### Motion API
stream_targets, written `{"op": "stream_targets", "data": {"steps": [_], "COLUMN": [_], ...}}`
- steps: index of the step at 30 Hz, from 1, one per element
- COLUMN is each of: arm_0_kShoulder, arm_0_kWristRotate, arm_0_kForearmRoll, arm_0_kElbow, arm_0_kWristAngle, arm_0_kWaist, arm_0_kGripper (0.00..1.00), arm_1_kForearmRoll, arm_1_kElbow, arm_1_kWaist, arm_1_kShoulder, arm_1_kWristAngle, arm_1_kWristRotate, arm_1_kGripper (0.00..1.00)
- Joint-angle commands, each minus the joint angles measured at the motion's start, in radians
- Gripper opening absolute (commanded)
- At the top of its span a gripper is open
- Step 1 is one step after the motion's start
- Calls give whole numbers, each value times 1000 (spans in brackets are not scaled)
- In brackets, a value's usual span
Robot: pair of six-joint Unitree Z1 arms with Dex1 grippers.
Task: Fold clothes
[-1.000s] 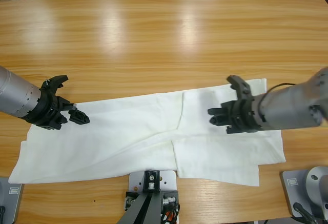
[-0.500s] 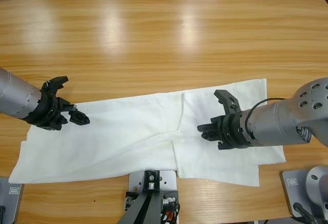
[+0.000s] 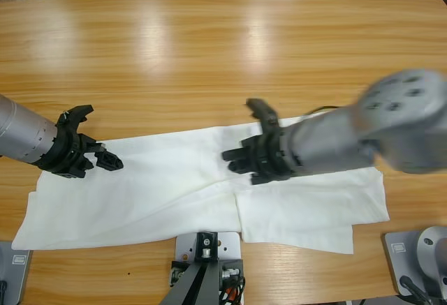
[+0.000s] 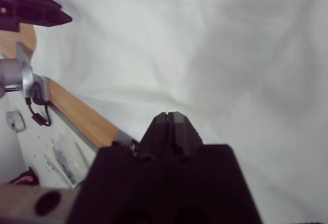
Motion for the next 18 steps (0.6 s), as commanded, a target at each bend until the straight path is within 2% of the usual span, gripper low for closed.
{"op": "stream_targets", "data": {"steps": [1,6,18], "arm_0_kShoulder": [31,38,52], "arm_0_kWristRotate": [-16,-14,-16], "arm_0_kForearmRoll": [-29,-35,-53], "arm_0_kElbow": [28,27,41], "arm_0_kWristAngle": [15,15,15], "arm_0_kWaist": [-10,-4,-2], "arm_0_kGripper": [731,734,734], "arm_1_kForearmRoll": [-24,80,130], "arm_1_kElbow": [-61,-65,-53], "arm_1_kWaist": [21,21,73], "arm_1_kShoulder": [186,178,34], "arm_1_kWristAngle": [26,25,40], "arm_1_kWristRotate": [-24,-23,42], "arm_1_kGripper": [0,0,0]}}
